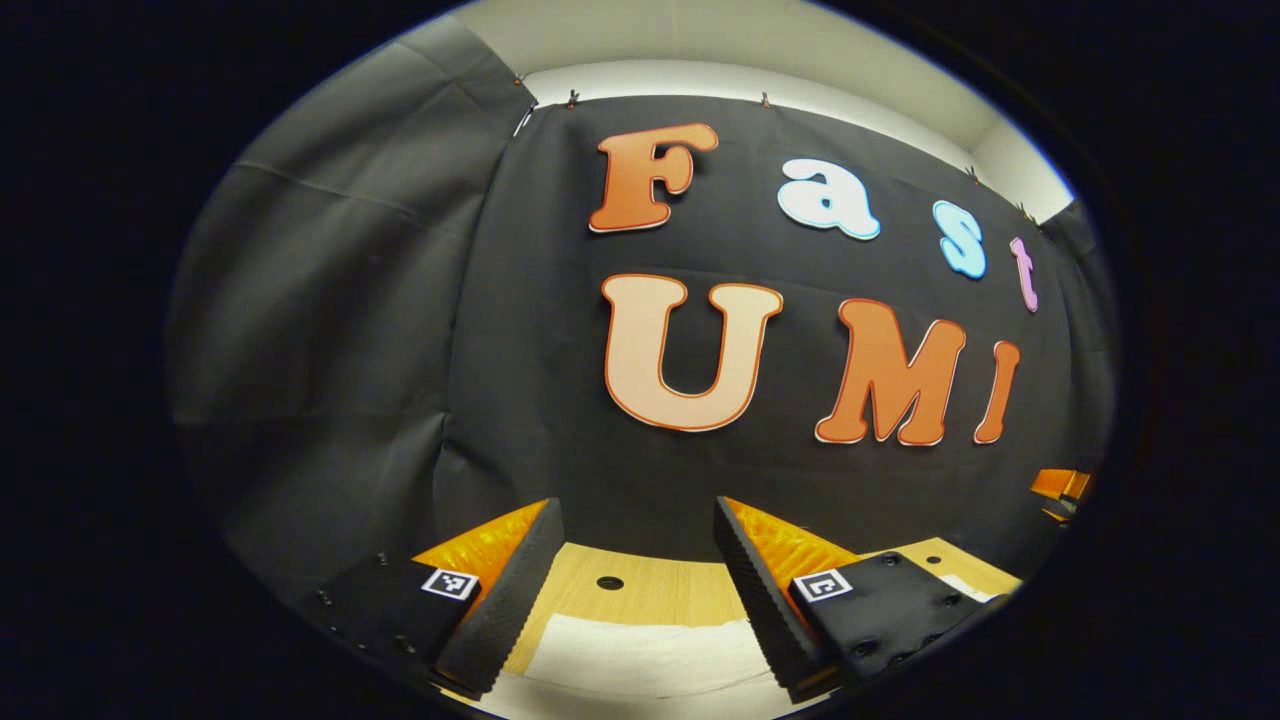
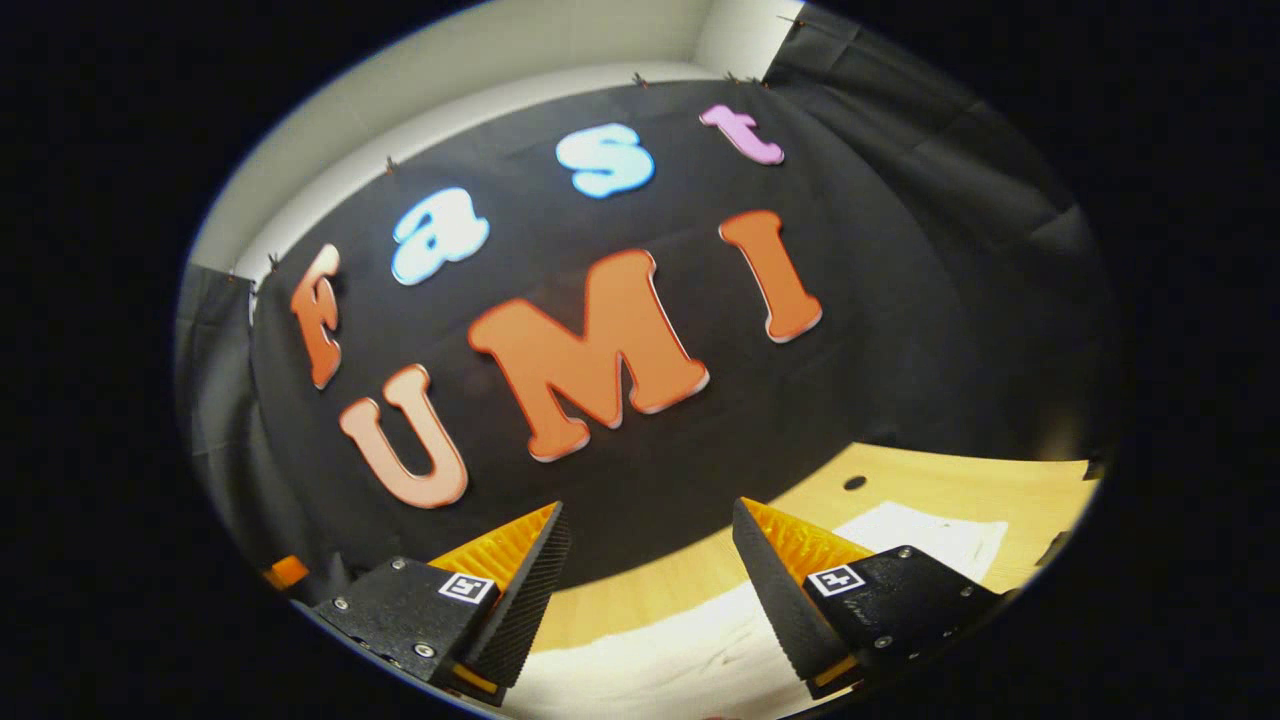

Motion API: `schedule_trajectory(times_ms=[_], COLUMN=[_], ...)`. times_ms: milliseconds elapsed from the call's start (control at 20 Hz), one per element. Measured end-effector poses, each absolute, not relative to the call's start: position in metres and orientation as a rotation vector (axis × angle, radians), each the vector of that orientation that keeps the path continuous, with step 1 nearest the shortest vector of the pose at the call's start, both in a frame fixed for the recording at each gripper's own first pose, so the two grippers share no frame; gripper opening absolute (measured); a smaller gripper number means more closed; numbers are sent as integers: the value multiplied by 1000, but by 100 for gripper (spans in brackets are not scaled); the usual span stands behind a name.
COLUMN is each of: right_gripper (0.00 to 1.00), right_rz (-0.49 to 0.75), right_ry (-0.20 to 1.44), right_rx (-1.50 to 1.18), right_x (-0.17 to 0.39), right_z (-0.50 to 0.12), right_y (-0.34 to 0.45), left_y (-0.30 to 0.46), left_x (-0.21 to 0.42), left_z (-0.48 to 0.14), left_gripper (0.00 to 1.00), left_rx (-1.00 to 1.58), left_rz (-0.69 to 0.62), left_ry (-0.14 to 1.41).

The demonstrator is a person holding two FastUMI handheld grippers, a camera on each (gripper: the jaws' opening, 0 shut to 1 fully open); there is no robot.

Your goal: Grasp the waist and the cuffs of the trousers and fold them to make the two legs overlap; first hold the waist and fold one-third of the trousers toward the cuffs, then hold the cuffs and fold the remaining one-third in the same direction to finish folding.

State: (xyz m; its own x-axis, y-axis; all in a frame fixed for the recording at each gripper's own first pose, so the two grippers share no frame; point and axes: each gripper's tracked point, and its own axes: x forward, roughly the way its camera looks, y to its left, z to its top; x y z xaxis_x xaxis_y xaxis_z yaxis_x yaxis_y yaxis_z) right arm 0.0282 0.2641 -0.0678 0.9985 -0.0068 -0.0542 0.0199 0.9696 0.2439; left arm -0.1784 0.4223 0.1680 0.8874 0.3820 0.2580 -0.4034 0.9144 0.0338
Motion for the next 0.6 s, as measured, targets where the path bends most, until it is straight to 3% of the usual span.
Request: schedule_trajectory(times_ms=[300, 600], right_gripper=[98, 98], right_rz=[-85, -141], right_ry=[156, 358], right_rx=[-101, 258], right_x=[25, 35], right_z=[-84, -135], right_y=[191, 109], left_y=[409, 391], left_x=[-163, -146], left_z=[150, 131], left_gripper=[98, 99], left_rx=[93, 75], left_rz=[439, 452], left_ry=[-218, -169])
